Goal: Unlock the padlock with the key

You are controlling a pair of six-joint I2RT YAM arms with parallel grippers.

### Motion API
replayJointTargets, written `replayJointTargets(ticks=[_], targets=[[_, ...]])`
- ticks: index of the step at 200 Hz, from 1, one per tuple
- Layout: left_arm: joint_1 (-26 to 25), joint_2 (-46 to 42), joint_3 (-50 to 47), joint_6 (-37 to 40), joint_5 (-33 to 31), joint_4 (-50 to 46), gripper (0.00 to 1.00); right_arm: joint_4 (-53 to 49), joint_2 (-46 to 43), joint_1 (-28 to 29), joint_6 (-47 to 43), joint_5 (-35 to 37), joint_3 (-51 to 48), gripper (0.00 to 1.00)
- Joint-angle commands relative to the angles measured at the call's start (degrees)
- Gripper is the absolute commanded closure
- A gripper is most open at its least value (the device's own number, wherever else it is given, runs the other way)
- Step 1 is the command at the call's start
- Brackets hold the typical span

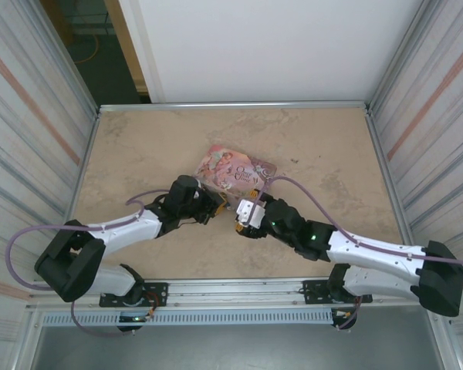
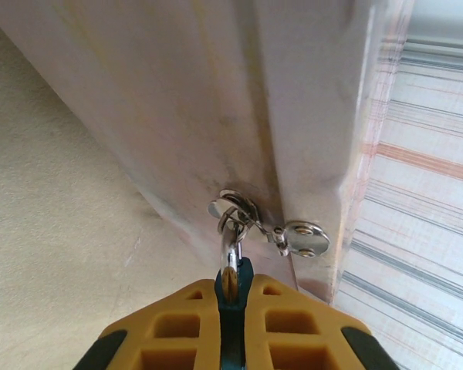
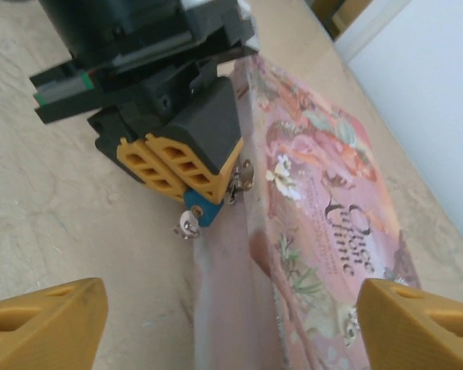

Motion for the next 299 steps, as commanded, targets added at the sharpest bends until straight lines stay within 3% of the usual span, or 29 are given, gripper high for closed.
replayJointTargets(ticks=[1,105,189,299], targets=[[0.0,-2.5,2.8,0.0,1.3,-0.4,1.00,4.2,2.8,1.0,-4.9,4.7,0.1,0.24],[0.1,-3.5,2.3,-0.3,1.1,-0.7,1.00,15.3,16.7,2.0,-7.7,6.6,1.2,0.51],[0.1,-3.7,2.0,-0.6,1.2,-0.4,1.00,19.1,21.7,2.5,-6.3,7.3,2.2,0.71],[0.1,-3.3,1.4,-1.5,1.6,0.8,1.00,20.8,22.8,2.5,-5.0,8.3,2.6,0.83]])
